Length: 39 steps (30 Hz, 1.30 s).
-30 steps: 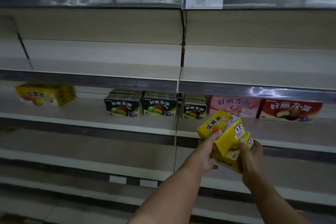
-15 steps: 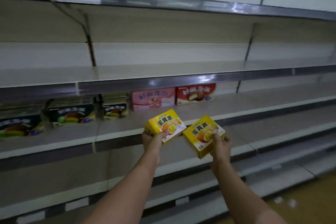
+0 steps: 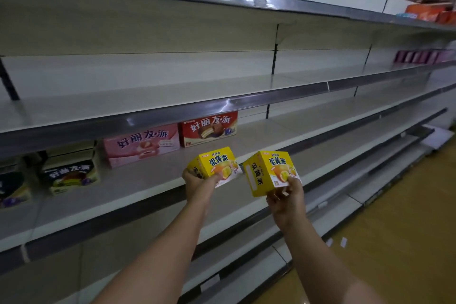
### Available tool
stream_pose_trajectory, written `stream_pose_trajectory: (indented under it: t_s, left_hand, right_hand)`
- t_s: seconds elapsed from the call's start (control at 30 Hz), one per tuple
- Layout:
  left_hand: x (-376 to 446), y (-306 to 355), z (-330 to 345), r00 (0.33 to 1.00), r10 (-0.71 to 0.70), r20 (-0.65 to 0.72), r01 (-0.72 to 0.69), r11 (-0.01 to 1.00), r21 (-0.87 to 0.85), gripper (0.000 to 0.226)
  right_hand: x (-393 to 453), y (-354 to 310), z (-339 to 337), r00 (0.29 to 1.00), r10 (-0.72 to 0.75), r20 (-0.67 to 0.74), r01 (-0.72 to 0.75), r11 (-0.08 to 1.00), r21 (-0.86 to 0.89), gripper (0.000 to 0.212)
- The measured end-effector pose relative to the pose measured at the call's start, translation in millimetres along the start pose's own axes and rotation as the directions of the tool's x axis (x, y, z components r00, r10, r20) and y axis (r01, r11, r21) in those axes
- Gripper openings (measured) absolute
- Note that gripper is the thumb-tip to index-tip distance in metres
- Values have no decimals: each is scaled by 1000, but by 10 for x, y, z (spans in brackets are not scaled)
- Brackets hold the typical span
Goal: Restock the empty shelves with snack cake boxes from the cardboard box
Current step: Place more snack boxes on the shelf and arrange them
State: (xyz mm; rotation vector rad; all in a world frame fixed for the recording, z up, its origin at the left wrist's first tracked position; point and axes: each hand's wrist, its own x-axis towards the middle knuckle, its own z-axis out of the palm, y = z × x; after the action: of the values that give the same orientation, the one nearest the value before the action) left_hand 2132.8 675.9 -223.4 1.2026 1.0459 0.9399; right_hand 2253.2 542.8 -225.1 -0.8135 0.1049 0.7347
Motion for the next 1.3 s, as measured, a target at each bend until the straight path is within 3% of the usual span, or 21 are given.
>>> stream_pose_trajectory:
  t_s: [0.1,0.27,0.53,0.67,0.77,1.0,1.17,1.3]
  left_hand:
    - [238,21,135,999,-34,41,33,999,32,68]
    - [750,91,314,989,41,142,-47,998,37,58]
    - [1354,-19,575,993,28,114,-41,993,107,62]
    - [1595,-38,811,995,13,102,-26,992,127,81]
    - [1687,-31,1078,994,18,109,-27,997,77,68]
    - [1755,-50,1789,999,13,30,-14,1000,25,68]
    - [1692,14,2235,998,19,-52,-18,1000,17,56]
    - [1668,-27,2491,998,-1,-62,3,999,39,47]
  right_hand:
    - [200,-16,144,999,-15,29,15,1000,20,16]
    - [569,-8,475,996,43,75,-50,994,94,11]
    - [1114,-10,695,983,110,149,-116,993,33,16]
    - [1492,-143,750,978,100,182,-93,995,-41,20]
    - [1771,-317,753,976,78,202,-38,980,-196,24]
    - [2496,-894,661,927,280,250,-85,805,-587,33]
    - [2887,-1299,568,877,402,266,-144,746,-650,24]
    - [3063,-1426,535,838,447,314,-204,789,-580,13]
